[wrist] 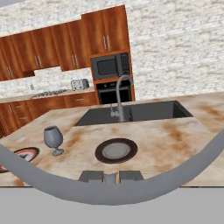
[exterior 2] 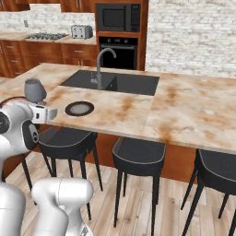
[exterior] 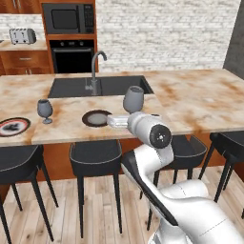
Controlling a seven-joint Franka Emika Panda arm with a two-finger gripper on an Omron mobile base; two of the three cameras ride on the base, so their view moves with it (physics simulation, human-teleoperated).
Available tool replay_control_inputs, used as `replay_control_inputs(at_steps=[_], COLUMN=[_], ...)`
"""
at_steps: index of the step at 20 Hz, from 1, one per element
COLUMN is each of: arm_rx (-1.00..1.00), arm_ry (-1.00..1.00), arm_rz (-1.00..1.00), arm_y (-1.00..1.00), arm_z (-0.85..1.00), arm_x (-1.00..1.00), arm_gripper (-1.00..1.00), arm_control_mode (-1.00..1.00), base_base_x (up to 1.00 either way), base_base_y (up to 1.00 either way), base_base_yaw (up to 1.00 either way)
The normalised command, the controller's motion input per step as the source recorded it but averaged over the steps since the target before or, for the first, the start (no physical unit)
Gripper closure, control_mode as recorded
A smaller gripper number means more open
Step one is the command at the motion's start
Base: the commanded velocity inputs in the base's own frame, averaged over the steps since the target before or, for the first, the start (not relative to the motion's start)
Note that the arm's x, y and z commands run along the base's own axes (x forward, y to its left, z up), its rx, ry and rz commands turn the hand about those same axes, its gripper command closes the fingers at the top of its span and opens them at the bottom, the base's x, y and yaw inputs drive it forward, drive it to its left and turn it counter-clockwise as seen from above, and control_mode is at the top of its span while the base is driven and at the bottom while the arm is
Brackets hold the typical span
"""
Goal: Retrieve the wine glasses from the counter and place one next to each plate.
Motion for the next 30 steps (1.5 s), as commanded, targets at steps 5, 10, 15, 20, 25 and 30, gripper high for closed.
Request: replay_control_inputs(at_steps=[5,10,15,20,25,30], arm_rx=[0.0,0.0,0.02,0.06,0.02,0.0], arm_ry=[0.01,0.0,0.0,0.0,0.0,0.0], arm_rz=[-0.02,0.0,0.0,0.0,0.0,0.0], arm_y=[0.0,0.0,-0.08,-0.23,-0.12,0.0], arm_z=[0.0,-0.23,-0.27,-0.09,-0.02,-0.13], arm_x=[0.08,0.0,0.0,0.01,0.23,0.37], arm_gripper=[1.0,1.0,1.0,1.0,1.0,1.0], arm_control_mode=[-1.0,-1.0,-1.0,-1.0,-1.0,-1.0], base_base_x=[0.0,0.0,0.0,0.0,0.0,0.0], base_base_y=[0.0,0.0,0.0,0.0,0.0,0.0], base_base_yaw=[0.0,0.0,0.0,0.0,0.0,0.0])
